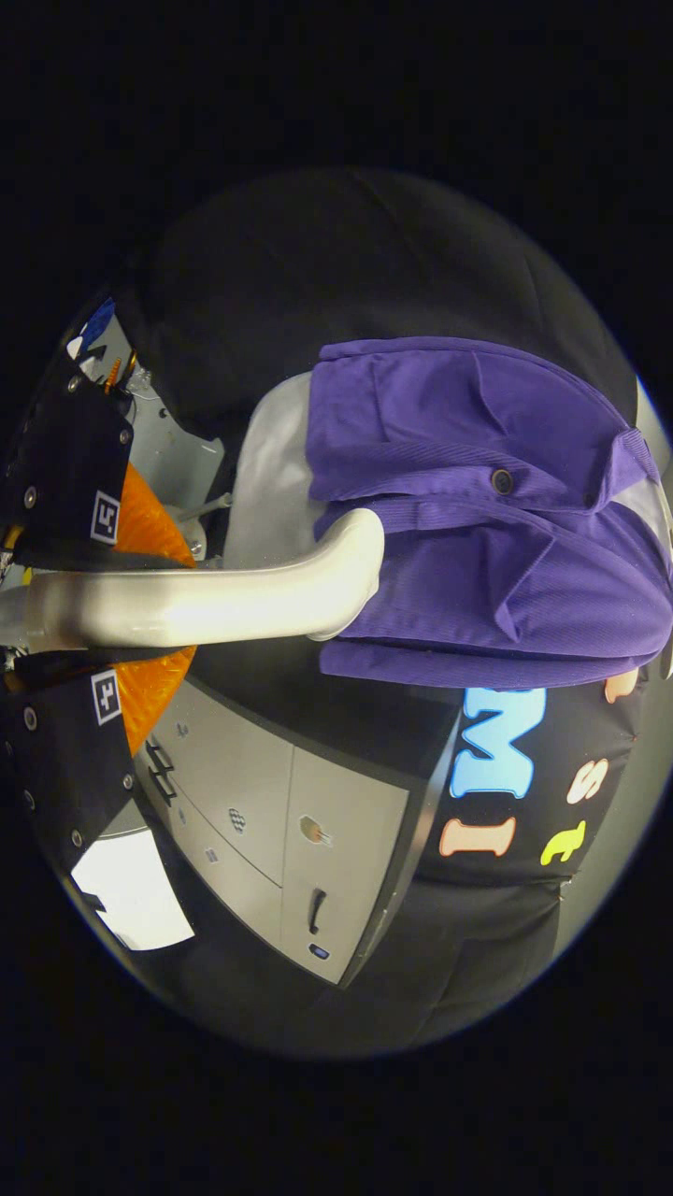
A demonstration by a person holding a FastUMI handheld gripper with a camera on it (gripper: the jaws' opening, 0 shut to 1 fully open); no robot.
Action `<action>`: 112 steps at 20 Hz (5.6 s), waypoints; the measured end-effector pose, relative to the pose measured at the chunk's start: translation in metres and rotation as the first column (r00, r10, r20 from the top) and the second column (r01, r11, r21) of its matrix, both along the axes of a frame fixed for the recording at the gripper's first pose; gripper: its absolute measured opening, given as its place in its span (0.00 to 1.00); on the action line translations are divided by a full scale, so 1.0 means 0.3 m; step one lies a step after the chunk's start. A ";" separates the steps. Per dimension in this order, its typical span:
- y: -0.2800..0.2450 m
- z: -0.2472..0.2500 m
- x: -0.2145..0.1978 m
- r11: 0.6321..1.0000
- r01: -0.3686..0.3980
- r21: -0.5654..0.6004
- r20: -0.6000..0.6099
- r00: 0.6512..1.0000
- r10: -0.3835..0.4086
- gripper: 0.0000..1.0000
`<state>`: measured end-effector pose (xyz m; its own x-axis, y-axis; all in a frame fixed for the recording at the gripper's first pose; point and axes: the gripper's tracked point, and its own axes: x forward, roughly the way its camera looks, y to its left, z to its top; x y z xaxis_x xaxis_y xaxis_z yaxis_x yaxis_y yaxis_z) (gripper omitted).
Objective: Iron the clothes twice with a garment steamer, once on the left side and once on the right side.
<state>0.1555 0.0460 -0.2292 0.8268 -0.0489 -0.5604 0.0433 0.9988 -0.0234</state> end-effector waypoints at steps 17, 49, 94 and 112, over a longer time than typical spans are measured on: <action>0.312 0.354 -0.246 0.938 -0.345 0.003 0.107 0.933 0.343 0.34; 0.600 1.152 0.319 0.981 -0.105 -0.164 0.640 0.745 0.187 0.35; 0.313 0.169 -0.025 0.986 -0.167 -0.015 0.079 0.983 0.167 0.36; -0.148 0.547 -0.248 0.979 -0.101 0.179 0.256 0.965 0.053 0.35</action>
<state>0.0812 0.0016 -0.0651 0.9382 0.1072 -0.3291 -0.0535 0.9843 0.1682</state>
